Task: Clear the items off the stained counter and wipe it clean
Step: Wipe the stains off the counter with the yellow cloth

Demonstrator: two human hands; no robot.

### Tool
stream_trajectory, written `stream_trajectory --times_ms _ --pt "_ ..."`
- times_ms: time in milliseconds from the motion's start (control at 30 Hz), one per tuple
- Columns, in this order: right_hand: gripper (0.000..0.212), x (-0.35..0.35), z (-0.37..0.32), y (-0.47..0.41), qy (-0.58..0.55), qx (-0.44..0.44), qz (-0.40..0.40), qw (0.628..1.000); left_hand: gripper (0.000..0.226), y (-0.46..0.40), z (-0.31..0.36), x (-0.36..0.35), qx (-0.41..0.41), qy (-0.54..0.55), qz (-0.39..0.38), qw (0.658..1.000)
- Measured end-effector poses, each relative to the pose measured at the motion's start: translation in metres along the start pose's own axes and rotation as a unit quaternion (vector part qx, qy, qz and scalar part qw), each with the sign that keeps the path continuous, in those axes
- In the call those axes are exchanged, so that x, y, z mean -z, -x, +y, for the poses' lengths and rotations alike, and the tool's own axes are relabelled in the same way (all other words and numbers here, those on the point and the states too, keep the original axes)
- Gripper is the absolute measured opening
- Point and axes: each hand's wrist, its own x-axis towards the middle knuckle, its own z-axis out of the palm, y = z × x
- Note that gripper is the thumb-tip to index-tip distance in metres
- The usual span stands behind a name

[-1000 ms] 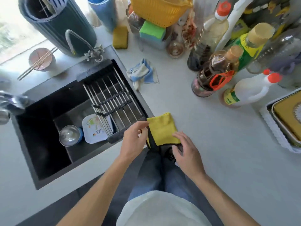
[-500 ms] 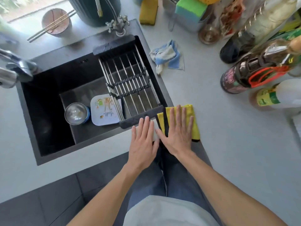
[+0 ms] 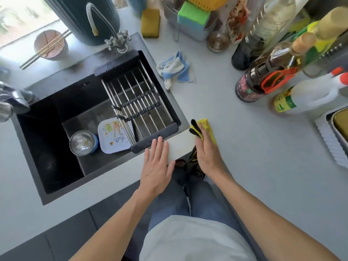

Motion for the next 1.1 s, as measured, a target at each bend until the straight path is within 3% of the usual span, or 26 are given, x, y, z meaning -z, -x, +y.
stream_trajectory --times_ms 167,333,467,600,767,900,1000,1100 --pt "0.042 0.051 -0.011 0.033 -0.153 -0.077 0.088 0.981 0.066 0.009 0.009 0.026 0.011 0.090 -0.002 0.996" --pt "0.024 0.100 0.007 0.069 -0.272 -0.146 0.148 0.939 0.050 0.027 0.025 0.039 -0.034 0.151 0.006 0.988" --pt "0.024 0.126 0.021 0.108 -0.324 -0.189 0.200 0.905 0.039 0.028 0.037 0.052 -0.095 0.134 -0.068 0.984" --pt "0.020 0.130 0.033 0.155 -0.267 -0.209 0.238 0.910 0.030 0.018 0.043 0.062 -0.172 0.077 -0.156 0.970" --pt "0.013 0.097 0.049 0.220 -0.205 -0.285 0.292 0.890 0.032 -0.008 0.050 0.062 -0.236 0.005 -0.283 0.930" --pt "0.001 0.043 0.062 0.285 -0.189 -0.355 0.342 0.849 0.033 -0.029 0.068 0.052 -0.285 -0.089 -0.341 0.892" --pt "0.011 -0.006 0.065 0.344 -0.207 -0.415 0.394 0.793 0.034 -0.031 0.099 0.038 -0.320 -0.148 -0.369 0.860" --pt "0.038 -0.056 0.057 0.400 -0.233 -0.463 0.448 0.729 0.031 -0.016 0.142 0.019 -0.362 -0.170 -0.375 0.836"
